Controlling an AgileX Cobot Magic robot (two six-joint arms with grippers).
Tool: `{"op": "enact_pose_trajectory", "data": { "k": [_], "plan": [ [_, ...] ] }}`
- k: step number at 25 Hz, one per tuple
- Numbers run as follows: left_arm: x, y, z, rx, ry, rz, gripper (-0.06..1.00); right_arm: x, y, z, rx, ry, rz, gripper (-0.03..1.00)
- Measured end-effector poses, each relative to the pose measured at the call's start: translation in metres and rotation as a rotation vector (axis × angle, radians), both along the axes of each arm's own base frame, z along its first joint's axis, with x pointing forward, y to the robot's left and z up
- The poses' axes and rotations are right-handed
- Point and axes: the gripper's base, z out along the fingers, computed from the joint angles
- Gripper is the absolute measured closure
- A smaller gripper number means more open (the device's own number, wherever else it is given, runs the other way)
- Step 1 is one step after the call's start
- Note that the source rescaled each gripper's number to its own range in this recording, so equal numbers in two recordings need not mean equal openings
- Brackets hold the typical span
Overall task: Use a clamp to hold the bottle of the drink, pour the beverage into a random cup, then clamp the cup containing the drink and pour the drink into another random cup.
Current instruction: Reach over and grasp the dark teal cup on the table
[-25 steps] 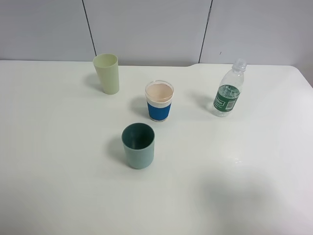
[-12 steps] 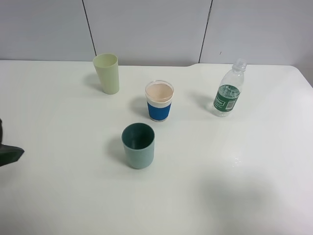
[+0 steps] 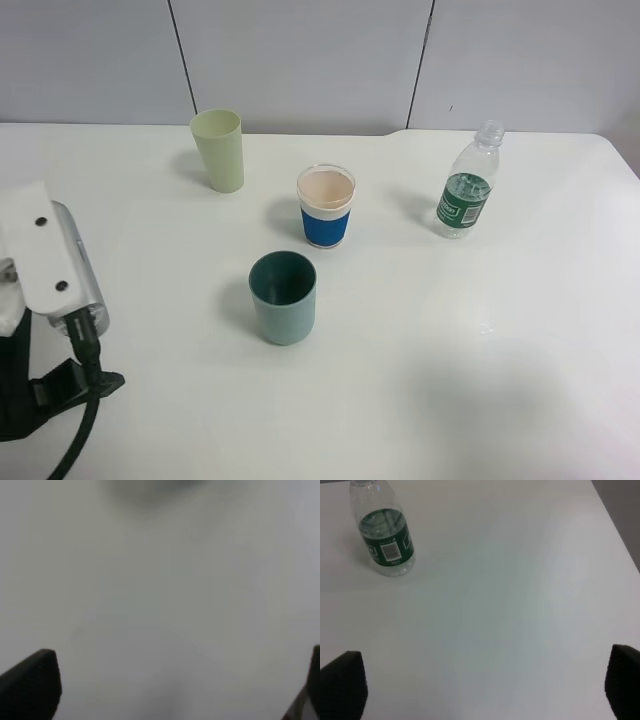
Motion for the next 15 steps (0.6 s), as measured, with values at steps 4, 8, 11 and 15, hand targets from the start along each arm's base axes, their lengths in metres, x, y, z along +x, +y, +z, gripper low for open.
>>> {"op": "enact_pose_trajectory", "data": {
  "k": [4, 8, 11, 15],
  "plan": [
    [0.005, -0.008, -0.015, -0.093, -0.022, 0.037, -0.06, 0.000, 0.000, 0.000, 0.000, 0.000, 0.000, 0.09],
    [0.008, -0.012, -0.032, -0.166, -0.025, 0.092, -0.06, 0.000, 0.000, 0.000, 0.000, 0.000, 0.000, 0.09],
    [0.008, -0.012, -0.047, -0.221, -0.023, 0.146, -0.06, 0.000, 0.000, 0.000, 0.000, 0.000, 0.000, 0.09],
    [0.010, -0.012, -0.063, -0.292, -0.040, 0.207, -0.06, 0.000, 0.000, 0.000, 0.000, 0.000, 0.000, 0.09]
  ]
}}
